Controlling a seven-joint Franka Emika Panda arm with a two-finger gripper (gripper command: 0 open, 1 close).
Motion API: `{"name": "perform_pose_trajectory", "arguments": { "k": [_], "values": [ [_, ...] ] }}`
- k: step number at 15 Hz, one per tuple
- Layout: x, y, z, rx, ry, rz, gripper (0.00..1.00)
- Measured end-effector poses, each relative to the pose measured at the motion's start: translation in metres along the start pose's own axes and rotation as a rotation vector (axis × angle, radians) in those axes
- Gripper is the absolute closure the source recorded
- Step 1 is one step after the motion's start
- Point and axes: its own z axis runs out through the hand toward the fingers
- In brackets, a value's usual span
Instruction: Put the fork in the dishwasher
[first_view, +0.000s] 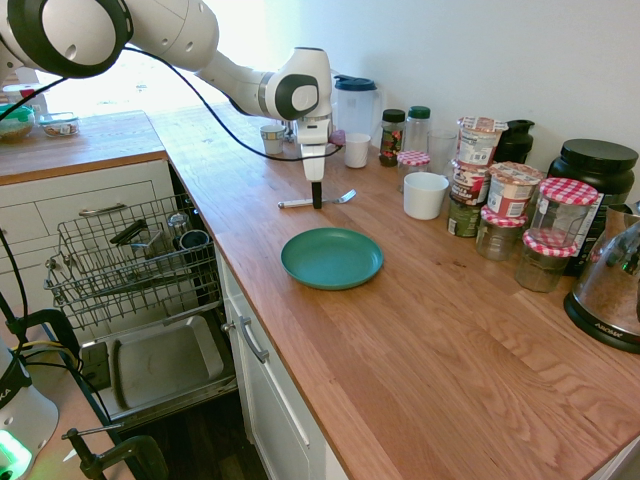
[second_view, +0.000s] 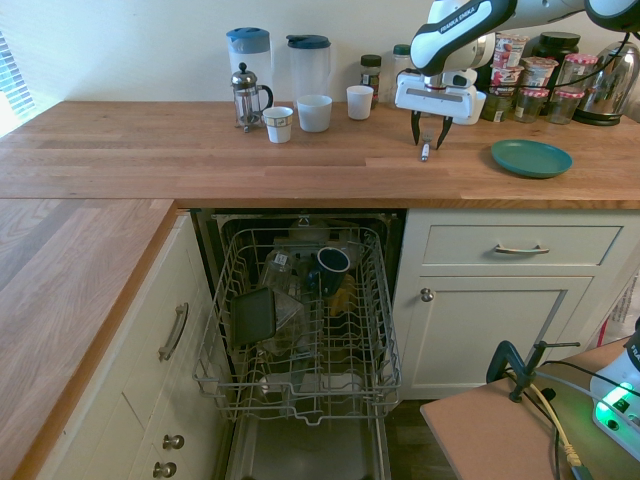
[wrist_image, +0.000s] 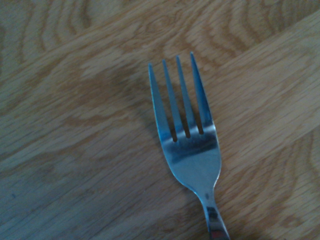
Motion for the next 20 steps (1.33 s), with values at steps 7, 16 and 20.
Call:
{"name": "perform_pose_trajectory", "arguments": {
  "k": [7, 16, 20],
  "values": [
    [0.001, -0.001, 0.001, -0.001, -0.017, 0.005, 1.00],
    [0.009, -0.002, -0.027, 0.038, -0.026, 0.000, 1.00],
    [0.004, 0.030, -0.075, 0.072, -0.037, -0.039, 1.00]
  ]
}}
